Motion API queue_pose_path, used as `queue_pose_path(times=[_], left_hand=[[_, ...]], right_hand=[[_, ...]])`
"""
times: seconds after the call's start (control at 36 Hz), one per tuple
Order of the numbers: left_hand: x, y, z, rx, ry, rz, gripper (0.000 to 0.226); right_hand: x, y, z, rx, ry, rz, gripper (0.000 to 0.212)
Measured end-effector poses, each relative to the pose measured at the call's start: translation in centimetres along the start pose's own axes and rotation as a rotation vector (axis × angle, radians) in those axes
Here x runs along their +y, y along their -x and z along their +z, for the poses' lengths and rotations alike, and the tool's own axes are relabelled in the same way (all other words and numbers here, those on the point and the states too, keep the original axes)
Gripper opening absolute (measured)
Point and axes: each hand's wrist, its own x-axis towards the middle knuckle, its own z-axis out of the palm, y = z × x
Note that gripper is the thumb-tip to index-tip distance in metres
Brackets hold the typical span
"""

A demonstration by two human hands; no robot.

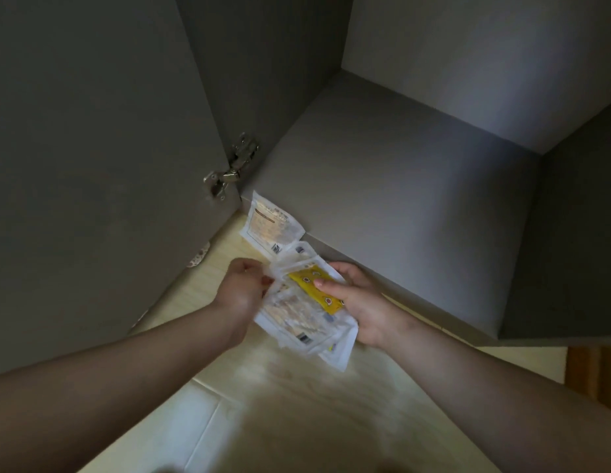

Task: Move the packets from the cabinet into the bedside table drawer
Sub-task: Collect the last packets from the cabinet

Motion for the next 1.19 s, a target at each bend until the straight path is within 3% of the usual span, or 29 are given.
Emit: queue_pose_path(times=[0.06, 0.19, 0.33, 0.36, 0.44, 0.5, 0.58, 0.69, 0.83, 0.89, 0.94, 1.06, 1.19], left_hand=[[0.8, -1.3, -0.1, 0.072, -0.067, 0.05, 0.018], [2.8, -5.2, -0.3, 0.123, -0.376, 0.158, 0.085], [3.0, -6.4, 0.7, -0.058, -0.179, 0.042, 0.105], [2.8, -6.7, 0.8, -0.045, -0.212, 0.055, 0.101], [2.7, -5.8, 0.6, -0.012, -0.409, 0.161, 0.04], [2.3, -5.3, 0.3, -0.074, -0.463, 0.224, 0.02], [1.8, -4.2, 0.0, -0.187, -0.43, 0.226, 0.022], [1.1, -3.0, -1.2, -0.262, -0.36, 0.091, 0.018], [1.5, -1.6, -1.9, -0.497, -0.088, -0.148, 0.03], [2.1, -1.1, -1.9, -0.553, -0.077, -0.241, 0.048], [2.2, -0.9, -1.5, -0.603, -0.118, -0.242, 0.052], [1.7, -0.5, -0.7, -0.478, -0.001, -0.131, 0.029], [1.5, 0.0, -0.6, -0.346, 0.251, -0.198, 0.022]], right_hand=[[0.3, 0.1, -0.6, 0.026, -0.006, 0.015, 0.036], [0.7, 0.5, -1.7, 0.038, -0.015, 0.029, 0.037], [0.7, 1.2, -2.9, 0.01, -0.027, 0.031, 0.033], [0.6, 1.3, -3.3, 0.007, -0.023, 0.031, 0.032], [0.6, 1.6, -4.1, 0.005, -0.003, 0.03, 0.031], [0.7, 1.7, -4.5, -0.004, 0.004, 0.026, 0.033], [0.7, 1.8, -4.7, -0.04, 0.008, 0.031, 0.037], [0.6, 1.8, -4.4, -0.122, 0.021, 0.034, 0.035], [0.1, 1.4, -3.3, -0.235, 0.1, 0.05, 0.041], [0.1, 1.2, -2.6, -0.273, 0.136, 0.047, 0.041], [0.1, 1.0, -2.0, -0.296, 0.158, 0.032, 0.04], [0.1, 0.7, -0.9, -0.249, 0.176, -0.029, 0.039], [0.3, 0.5, -0.1, -0.012, 0.045, -0.139, 0.032]])
